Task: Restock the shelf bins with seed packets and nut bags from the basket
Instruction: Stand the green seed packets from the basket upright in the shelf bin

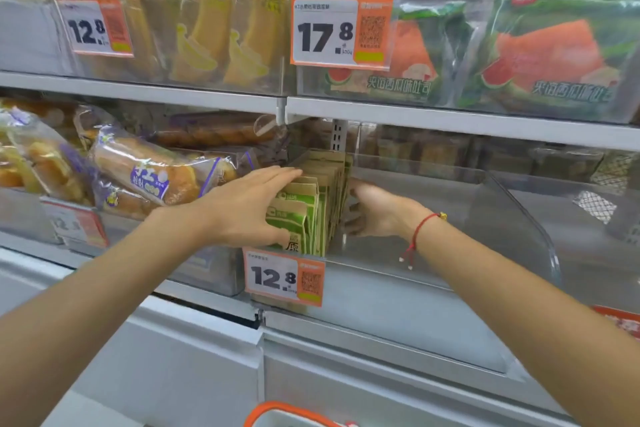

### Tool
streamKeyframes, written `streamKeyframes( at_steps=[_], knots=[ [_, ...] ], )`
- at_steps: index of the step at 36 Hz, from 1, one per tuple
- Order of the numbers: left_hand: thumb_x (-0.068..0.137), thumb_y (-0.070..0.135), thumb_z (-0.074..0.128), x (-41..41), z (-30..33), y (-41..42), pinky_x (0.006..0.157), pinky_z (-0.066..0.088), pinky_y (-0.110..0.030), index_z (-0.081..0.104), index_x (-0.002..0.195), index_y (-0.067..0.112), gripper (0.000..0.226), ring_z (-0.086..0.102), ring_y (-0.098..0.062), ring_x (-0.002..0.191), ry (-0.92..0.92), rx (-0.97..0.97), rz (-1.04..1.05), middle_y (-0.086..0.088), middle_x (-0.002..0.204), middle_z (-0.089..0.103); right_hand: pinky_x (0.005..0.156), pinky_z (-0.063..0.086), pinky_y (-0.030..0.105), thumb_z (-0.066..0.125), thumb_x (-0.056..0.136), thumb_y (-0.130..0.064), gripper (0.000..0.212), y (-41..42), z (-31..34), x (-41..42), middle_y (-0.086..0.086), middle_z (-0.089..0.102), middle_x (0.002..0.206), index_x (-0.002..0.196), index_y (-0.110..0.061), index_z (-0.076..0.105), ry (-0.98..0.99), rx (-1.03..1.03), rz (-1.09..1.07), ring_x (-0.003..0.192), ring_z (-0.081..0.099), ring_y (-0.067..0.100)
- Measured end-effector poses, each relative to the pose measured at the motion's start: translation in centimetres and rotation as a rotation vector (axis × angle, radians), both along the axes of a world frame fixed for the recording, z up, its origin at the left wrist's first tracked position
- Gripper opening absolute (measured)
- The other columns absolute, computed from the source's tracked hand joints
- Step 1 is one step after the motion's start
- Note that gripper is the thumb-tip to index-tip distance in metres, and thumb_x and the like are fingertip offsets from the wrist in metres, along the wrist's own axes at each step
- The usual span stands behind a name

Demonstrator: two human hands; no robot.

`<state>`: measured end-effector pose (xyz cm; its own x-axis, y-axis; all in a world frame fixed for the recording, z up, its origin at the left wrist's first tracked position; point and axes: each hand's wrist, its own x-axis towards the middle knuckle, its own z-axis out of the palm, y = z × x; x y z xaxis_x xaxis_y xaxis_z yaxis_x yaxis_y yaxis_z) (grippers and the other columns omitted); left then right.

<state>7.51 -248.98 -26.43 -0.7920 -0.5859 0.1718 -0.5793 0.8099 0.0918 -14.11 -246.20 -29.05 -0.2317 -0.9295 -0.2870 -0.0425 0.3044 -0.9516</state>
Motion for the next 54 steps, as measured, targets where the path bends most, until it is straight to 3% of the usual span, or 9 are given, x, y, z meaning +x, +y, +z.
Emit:
streamKeyframes(
  at_steps=[4, 8, 15, 20, 29, 33, 40, 49, 54],
  knots=[
    [0.093, 0.024, 0.053, 0.0, 0.9, 0.0, 0.114, 0.005, -0.022, -0.002, 0.152, 0.022, 0.081, -0.001, -0.007, 0.145, -0.099, 0.036, 0.015, 0.003, 0.160, -0.001, 0.102, 0.042, 0.042, 0.041, 0.099, -0.013, 0.026, 2.9, 0.4, 0.5, 0.010, 0.052, 0.125, 0.124, -0.015, 0.045, 0.287, 0.078, 0.150, 0.108, 0.055, 0.028],
    [0.098, 0.017, 0.044, 0.1, 0.9, 0.3, 0.111, 0.004, -0.017, -0.003, 0.152, 0.019, 0.072, 0.000, -0.010, 0.146, -0.130, -0.002, 0.031, 0.001, 0.159, -0.006, 0.104, 0.043, 0.038, 0.048, 0.096, -0.005, 0.064, 5.1, 1.1, 3.1, 0.011, 0.044, 0.145, 0.150, -0.018, 0.016, 0.274, 0.080, 0.378, 0.124, 0.052, 0.026],
    [0.098, 0.019, 0.042, -0.1, -0.3, 0.2, 0.117, 0.014, -0.035, 0.006, 0.152, 0.014, 0.065, 0.010, -0.017, 0.146, -0.229, -0.038, 0.088, -0.004, 0.160, 0.001, 0.092, 0.052, 0.045, 0.031, 0.102, -0.021, 0.036, 4.2, -0.2, 7.9, 0.015, 0.059, 0.124, 0.129, -0.005, 0.047, 0.668, 0.008, 0.222, 0.110, 0.060, 0.031],
    [0.095, 0.014, 0.040, 0.5, -0.1, 1.2, 0.119, 0.008, -0.039, -0.010, 0.150, 0.014, 0.075, -0.005, -0.018, 0.147, -0.282, -0.036, 0.114, -0.003, 0.159, -0.012, 0.075, 0.048, 0.027, 0.040, 0.100, -0.016, 0.026, 6.5, 1.0, 7.1, 0.006, 0.058, 0.105, 0.116, -0.007, 0.058, 0.728, -0.052, 0.254, 0.091, 0.056, 0.019],
    [0.092, 0.024, 0.050, 2.6, -0.3, 8.5, 0.107, 0.033, -0.035, 0.026, 0.148, 0.021, 0.061, 0.025, -0.015, 0.139, 0.160, -0.229, 0.119, 0.007, 0.154, 0.024, 0.086, 0.048, 0.043, 0.050, 0.094, -0.026, 0.045, 15.0, 0.7, 7.0, -0.001, 0.060, 0.118, 0.137, -0.025, 0.038, 1.230, -0.336, 0.167, 0.105, 0.057, 0.024],
    [0.093, 0.026, 0.050, 4.2, -2.2, 13.4, 0.094, 0.041, -0.034, 0.041, 0.137, 0.028, 0.046, 0.040, -0.014, 0.127, 0.353, -0.121, 0.179, 0.011, 0.140, 0.043, 0.081, 0.050, 0.038, 0.053, 0.093, -0.028, 0.046, 20.1, -0.9, 8.4, -0.010, 0.058, 0.119, 0.134, -0.035, 0.035, 1.209, -0.461, 0.250, 0.093, 0.058, 0.011],
    [0.093, 0.033, 0.050, 6.4, -9.2, 18.1, 0.085, 0.046, -0.030, 0.055, 0.121, 0.038, 0.028, 0.056, -0.008, 0.111, 0.375, 0.142, 0.252, 0.019, 0.122, 0.059, 0.082, 0.047, 0.030, 0.051, 0.095, -0.030, 0.037, 24.5, -6.2, 8.9, -0.012, 0.061, 0.115, 0.131, -0.032, 0.046, 1.219, -0.160, 0.567, 0.094, 0.060, 0.011],
    [0.096, 0.037, 0.047, 7.3, -21.9, 22.0, 0.102, 0.037, -0.031, 0.045, 0.136, 0.031, 0.041, 0.039, -0.017, 0.133, -0.131, 0.349, 0.166, 0.007, 0.145, 0.043, 0.094, 0.046, 0.032, 0.049, 0.095, -0.025, 0.036, 28.0, -18.2, 9.3, 0.000, 0.057, 0.128, 0.131, -0.019, 0.052, 1.036, 0.211, 0.723, 0.115, 0.054, 0.017],
    [0.078, 0.075, 0.032, 9.0, -26.1, 23.3, 0.115, 0.022, -0.033, 0.032, 0.147, 0.023, 0.086, 0.025, -0.019, 0.141, -0.326, 0.592, 0.062, -0.001, 0.156, 0.024, 0.094, 0.048, 0.036, 0.048, 0.093, -0.051, 0.048, 29.6, -21.1, 10.7, 0.004, 0.061, 0.124, 0.127, -0.018, 0.056, 0.936, 0.243, 0.629, 0.109, 0.057, 0.019]
  ],
)
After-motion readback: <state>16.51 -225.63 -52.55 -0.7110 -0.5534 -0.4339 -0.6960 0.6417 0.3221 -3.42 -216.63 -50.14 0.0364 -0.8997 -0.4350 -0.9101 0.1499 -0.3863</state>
